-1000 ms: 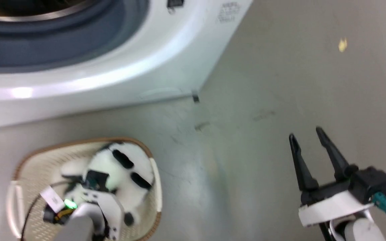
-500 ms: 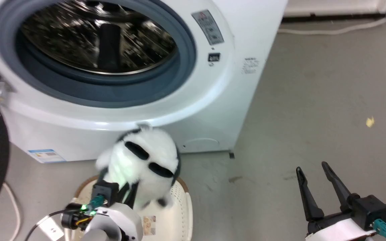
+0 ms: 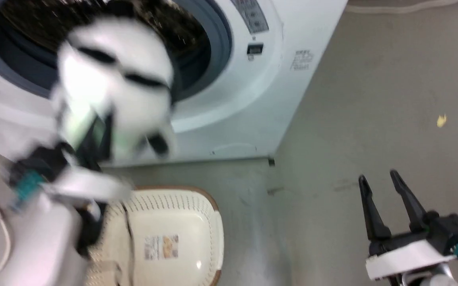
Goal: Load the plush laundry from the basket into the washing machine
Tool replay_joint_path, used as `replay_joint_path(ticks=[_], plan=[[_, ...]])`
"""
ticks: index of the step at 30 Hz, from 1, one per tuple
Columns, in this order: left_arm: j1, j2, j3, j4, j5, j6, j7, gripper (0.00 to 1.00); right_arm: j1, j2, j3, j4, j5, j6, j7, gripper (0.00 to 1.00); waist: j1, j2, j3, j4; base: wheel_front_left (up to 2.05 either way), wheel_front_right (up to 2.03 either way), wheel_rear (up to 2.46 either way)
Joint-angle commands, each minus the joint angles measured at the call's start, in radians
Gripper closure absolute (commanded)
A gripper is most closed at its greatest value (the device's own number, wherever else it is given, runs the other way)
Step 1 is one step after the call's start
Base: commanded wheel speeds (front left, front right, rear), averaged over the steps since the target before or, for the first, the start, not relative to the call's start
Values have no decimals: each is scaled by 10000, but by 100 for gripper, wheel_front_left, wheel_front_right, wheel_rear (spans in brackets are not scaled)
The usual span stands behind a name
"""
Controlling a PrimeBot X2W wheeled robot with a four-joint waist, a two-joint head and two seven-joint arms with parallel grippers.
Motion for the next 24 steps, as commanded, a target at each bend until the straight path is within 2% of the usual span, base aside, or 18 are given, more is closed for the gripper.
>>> replay_joint_path(ticks=[1,8,10,11,15,16,18,21,24], plan=[[-772,322,239,-217,-69,-38,99,100,-271,13,103,-80,94,-9,-45,0,0,-1,970,-413,0,0,0],[-3765,1401,408,-370,170,-343,1506,100,-1057,13,281,-149,596,-9,-45,0,0,-1,2711,-1168,0,0,0],[-4197,1534,414,-230,196,-391,1694,100,-1170,13,328,-146,698,-9,-45,0,0,-1,2912,-1292,0,0,0],[-5058,1831,369,101,323,-489,2068,100,-1388,13,450,-158,912,-9,-45,0,0,-1,3325,-1545,0,0,0],[-6351,2197,171,811,592,-644,2487,100,-1655,13,627,-189,1204,-9,-45,0,0,-1,3824,-1848,0,0,0],[-7254,2393,16,1483,748,-743,2719,100,-1783,13,753,-212,1378,-9,-45,0,0,-1,4111,-2033,0,0,0],[-7689,2482,-92,1835,853,-790,2799,100,-1840,13,813,-220,1455,-9,-45,0,0,-1,4235,-2118,0,0,0],[-9251,2738,-575,3271,1286,-923,3020,100,-2014,13,990,-219,1738,-9,-45,0,0,-1,4656,-2393,0,0,0],[-9831,2839,-794,4017,1524,-949,3130,100,-2072,13,1049,-217,1832,-9,-45,0,0,-1,4786,-2493,0,0,0]])
